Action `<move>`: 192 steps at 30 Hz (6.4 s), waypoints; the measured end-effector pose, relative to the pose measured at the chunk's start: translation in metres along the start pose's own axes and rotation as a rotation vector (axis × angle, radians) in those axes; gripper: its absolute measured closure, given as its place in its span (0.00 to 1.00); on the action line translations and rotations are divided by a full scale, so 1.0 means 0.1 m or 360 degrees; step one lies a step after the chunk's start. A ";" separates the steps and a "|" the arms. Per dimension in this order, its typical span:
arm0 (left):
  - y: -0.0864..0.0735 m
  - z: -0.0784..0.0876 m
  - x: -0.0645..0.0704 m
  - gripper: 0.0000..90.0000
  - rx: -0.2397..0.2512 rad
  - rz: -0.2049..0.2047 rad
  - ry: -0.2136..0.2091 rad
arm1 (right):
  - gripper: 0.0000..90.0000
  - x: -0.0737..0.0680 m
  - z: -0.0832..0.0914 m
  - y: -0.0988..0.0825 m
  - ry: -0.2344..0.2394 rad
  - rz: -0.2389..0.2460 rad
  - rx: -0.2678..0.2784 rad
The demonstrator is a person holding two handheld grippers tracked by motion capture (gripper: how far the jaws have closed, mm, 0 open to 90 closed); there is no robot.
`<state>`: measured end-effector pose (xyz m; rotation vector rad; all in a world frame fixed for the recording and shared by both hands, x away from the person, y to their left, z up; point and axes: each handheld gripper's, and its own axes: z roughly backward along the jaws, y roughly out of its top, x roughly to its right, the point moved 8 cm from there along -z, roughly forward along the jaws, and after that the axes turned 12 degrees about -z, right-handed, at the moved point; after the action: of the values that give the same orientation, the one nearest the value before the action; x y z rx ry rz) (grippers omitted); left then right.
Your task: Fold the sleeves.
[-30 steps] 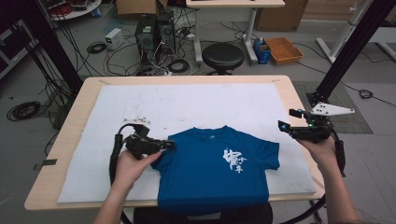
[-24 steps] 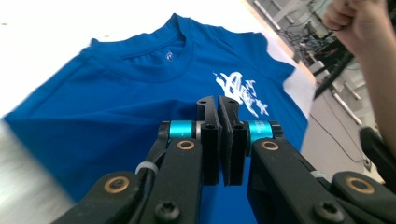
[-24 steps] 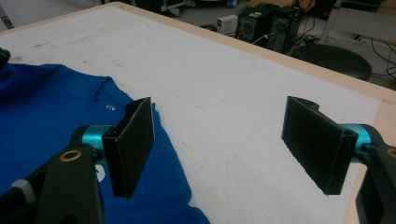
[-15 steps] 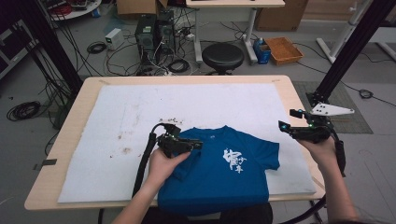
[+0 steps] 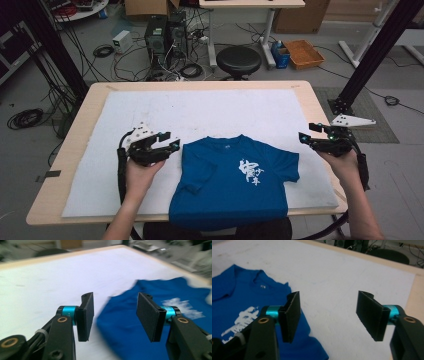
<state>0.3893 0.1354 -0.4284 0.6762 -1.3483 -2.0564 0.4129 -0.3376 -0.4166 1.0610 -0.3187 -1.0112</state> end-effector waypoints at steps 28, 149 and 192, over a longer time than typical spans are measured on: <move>-0.24 0.15 -0.27 0.49 -0.0027 -0.0015 -0.0055 | 0.73 0.22 -0.29 -0.63 -0.0050 -0.0174 -0.0410; -0.29 -0.09 -0.01 0.49 -0.0152 -0.0029 -0.0234 | 0.98 -1.42 -0.55 -0.96 0.0236 0.0358 -0.0637; -0.31 -0.10 -0.01 0.49 -0.0161 -0.0021 -0.0244 | 1.00 -1.52 -0.37 -0.97 0.0493 0.0444 -0.0697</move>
<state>0.3909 0.1394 -0.4602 0.4936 -1.3151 -2.2086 0.3044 -0.2037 -0.4811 0.7332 0.0129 -0.6146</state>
